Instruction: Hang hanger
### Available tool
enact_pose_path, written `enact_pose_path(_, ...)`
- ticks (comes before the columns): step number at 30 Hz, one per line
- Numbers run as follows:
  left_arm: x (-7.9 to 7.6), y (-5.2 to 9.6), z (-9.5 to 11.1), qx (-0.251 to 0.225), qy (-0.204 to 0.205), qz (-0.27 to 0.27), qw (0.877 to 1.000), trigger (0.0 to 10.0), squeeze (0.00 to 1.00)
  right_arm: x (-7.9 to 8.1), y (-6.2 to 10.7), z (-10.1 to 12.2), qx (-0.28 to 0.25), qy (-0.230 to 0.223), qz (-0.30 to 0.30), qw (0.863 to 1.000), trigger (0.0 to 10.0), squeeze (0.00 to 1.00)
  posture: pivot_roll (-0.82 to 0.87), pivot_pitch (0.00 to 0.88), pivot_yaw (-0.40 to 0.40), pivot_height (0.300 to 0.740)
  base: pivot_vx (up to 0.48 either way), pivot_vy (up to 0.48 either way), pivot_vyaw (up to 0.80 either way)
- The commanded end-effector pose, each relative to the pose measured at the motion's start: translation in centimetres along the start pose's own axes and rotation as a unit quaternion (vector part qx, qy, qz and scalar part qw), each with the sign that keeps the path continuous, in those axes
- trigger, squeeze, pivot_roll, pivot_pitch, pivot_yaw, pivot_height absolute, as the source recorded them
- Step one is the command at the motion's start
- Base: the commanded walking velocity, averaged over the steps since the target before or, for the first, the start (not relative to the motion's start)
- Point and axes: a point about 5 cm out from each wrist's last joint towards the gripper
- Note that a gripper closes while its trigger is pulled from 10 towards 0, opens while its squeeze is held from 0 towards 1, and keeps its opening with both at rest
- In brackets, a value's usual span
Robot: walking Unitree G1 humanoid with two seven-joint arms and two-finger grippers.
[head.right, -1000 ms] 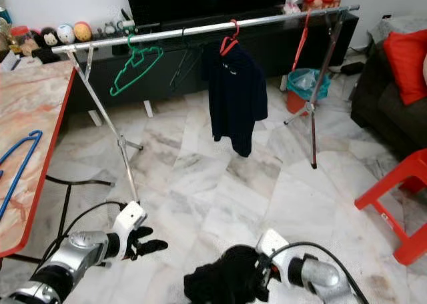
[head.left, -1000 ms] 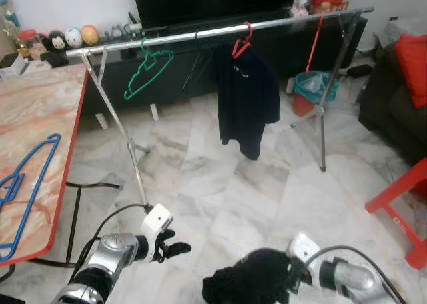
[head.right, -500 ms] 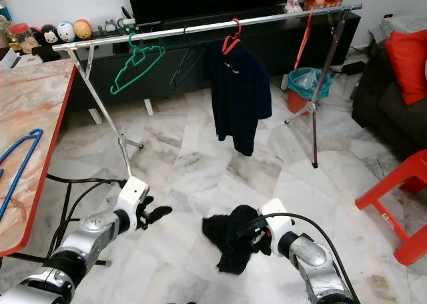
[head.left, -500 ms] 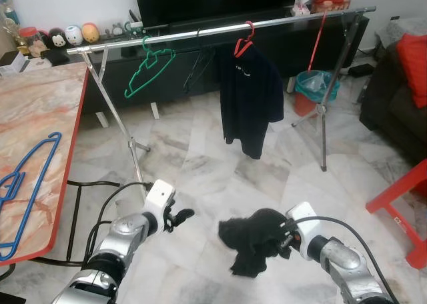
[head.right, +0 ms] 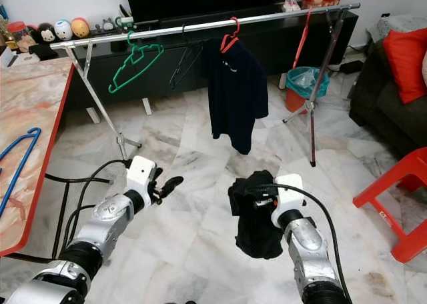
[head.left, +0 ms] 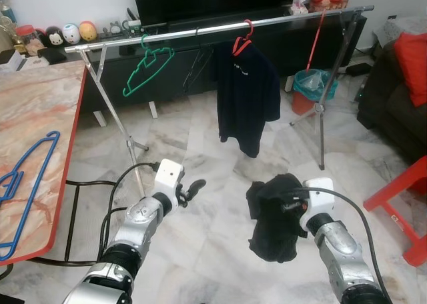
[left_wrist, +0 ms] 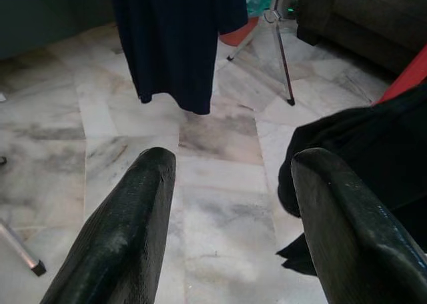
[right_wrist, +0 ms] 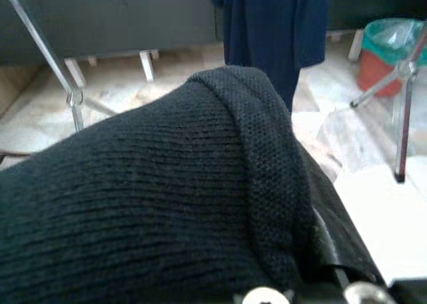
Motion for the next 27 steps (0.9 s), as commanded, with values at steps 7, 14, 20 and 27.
enact_pose_path(7,2.4,1.0,-1.1,0.027,0.013,0.079,0.996,10.0,0.00,-1.9,-0.5,1.2,-0.025,-0.009,-0.093,0.995,10.0,0.00,0.00,0.000,0.077,0.740,0.000,0.000,0.00)
enact_pose_path(14,3.8,1.4,-1.1,0.040,0.022,0.098,0.994,10.0,0.00,-1.8,-0.1,0.2,-0.010,-0.006,-0.114,0.993,10.0,0.00,0.00,0.000,0.104,0.740,0.000,0.000,0.00)
enact_pose_path(20,5.1,2.7,-3.0,0.086,0.047,0.138,0.986,10.0,0.00,-1.7,1.0,-2.7,0.048,-0.018,-0.148,0.988,10.0,0.00,0.00,0.000,0.129,0.740,0.000,0.000,0.00)
enact_pose_path(27,5.8,5.4,-6.8,0.152,0.076,0.178,0.969,10.0,0.00,-2.2,4.5,-6.8,0.117,-0.044,-0.206,0.971,10.0,0.00,0.00,0.000,0.133,0.740,0.000,0.000,0.34)
Point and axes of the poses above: a point about 5 cm out from each wrist's last joint towards the gripper, its own y axis pointing back from the gripper into the wrist, its own z axis along the axis of the wrist's last joint, x = y × z, and after that the axes turned 5 degrees about y, right-handed
